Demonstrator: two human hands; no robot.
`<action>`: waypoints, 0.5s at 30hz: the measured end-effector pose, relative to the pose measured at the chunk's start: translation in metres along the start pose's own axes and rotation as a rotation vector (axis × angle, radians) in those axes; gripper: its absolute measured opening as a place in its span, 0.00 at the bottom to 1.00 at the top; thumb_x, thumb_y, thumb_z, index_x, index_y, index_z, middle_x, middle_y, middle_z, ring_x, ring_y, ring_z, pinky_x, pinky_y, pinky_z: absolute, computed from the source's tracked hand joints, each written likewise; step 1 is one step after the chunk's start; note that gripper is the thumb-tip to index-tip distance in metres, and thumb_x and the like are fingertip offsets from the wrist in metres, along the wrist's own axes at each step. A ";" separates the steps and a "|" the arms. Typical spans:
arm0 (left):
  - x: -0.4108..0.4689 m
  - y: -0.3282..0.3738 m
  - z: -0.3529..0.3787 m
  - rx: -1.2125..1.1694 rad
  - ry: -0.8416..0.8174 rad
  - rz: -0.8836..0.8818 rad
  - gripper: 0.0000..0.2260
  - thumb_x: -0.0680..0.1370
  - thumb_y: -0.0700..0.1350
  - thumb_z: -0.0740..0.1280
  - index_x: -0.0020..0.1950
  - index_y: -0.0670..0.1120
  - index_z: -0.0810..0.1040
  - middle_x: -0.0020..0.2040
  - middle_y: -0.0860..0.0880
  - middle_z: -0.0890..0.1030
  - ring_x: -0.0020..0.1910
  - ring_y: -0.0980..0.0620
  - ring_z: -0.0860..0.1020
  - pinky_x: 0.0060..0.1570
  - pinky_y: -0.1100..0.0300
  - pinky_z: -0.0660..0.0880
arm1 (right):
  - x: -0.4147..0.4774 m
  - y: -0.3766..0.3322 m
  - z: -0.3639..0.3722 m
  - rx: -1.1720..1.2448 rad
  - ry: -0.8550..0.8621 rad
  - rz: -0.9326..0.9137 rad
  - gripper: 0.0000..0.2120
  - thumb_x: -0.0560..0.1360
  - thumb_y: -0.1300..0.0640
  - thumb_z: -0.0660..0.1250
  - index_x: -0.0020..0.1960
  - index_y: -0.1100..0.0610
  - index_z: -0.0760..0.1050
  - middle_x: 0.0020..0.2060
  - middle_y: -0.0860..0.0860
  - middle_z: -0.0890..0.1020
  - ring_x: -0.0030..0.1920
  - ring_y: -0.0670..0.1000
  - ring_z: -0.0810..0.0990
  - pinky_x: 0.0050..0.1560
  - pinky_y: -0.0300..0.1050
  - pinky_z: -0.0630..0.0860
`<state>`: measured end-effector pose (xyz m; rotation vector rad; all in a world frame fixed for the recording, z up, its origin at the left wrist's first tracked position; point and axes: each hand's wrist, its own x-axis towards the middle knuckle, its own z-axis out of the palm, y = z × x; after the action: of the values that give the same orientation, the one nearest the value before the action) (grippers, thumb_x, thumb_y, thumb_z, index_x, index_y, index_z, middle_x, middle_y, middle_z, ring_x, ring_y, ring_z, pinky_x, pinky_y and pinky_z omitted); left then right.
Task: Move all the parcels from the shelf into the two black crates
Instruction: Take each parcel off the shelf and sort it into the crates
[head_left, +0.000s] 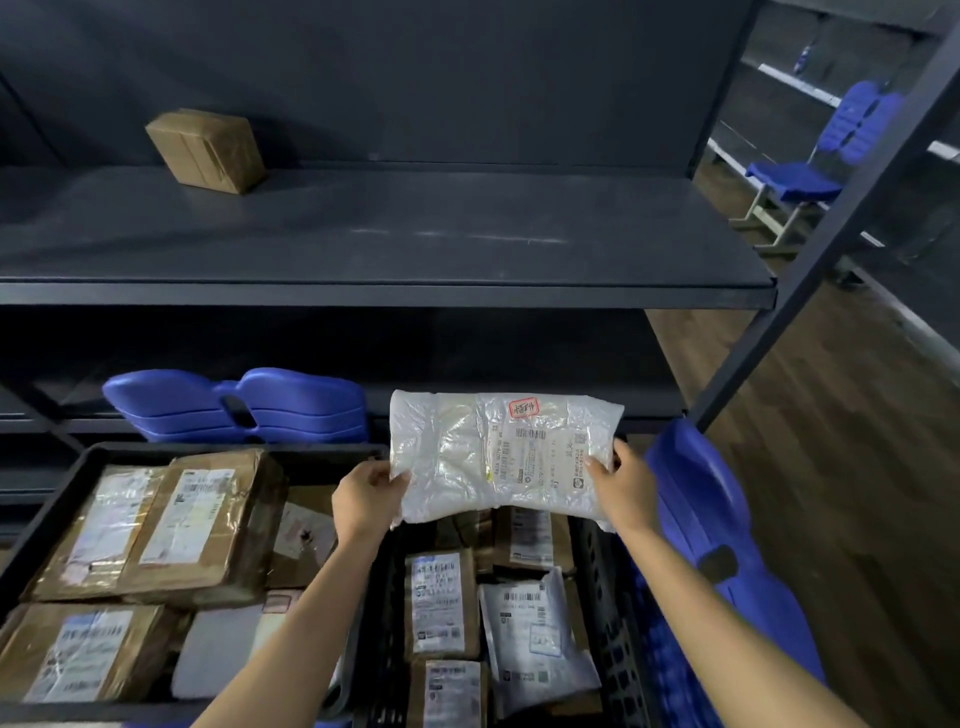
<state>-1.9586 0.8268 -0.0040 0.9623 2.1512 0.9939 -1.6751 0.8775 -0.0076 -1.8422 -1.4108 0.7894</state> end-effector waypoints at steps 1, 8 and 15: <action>-0.001 -0.002 0.003 0.033 0.000 0.010 0.13 0.74 0.46 0.72 0.56 0.44 0.81 0.45 0.47 0.84 0.46 0.49 0.80 0.44 0.60 0.70 | -0.001 0.003 0.004 -0.075 0.005 -0.004 0.11 0.78 0.58 0.64 0.59 0.59 0.74 0.52 0.55 0.81 0.48 0.53 0.79 0.43 0.43 0.74; 0.000 -0.019 0.035 0.265 -0.068 0.107 0.25 0.76 0.34 0.63 0.72 0.49 0.69 0.54 0.44 0.82 0.47 0.48 0.79 0.42 0.61 0.70 | -0.015 0.029 0.040 -0.103 -0.038 -0.047 0.36 0.75 0.71 0.61 0.77 0.53 0.52 0.60 0.54 0.73 0.54 0.51 0.78 0.47 0.42 0.80; 0.007 -0.055 0.076 0.449 -0.145 0.079 0.31 0.75 0.28 0.56 0.77 0.45 0.60 0.63 0.42 0.74 0.62 0.45 0.73 0.56 0.58 0.73 | -0.009 0.070 0.076 -0.190 -0.134 0.007 0.37 0.76 0.70 0.60 0.79 0.54 0.46 0.66 0.56 0.68 0.58 0.53 0.76 0.51 0.42 0.78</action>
<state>-1.9276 0.8365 -0.0923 1.2899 2.2700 0.4592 -1.6980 0.8668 -0.1081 -1.9690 -1.6131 0.8191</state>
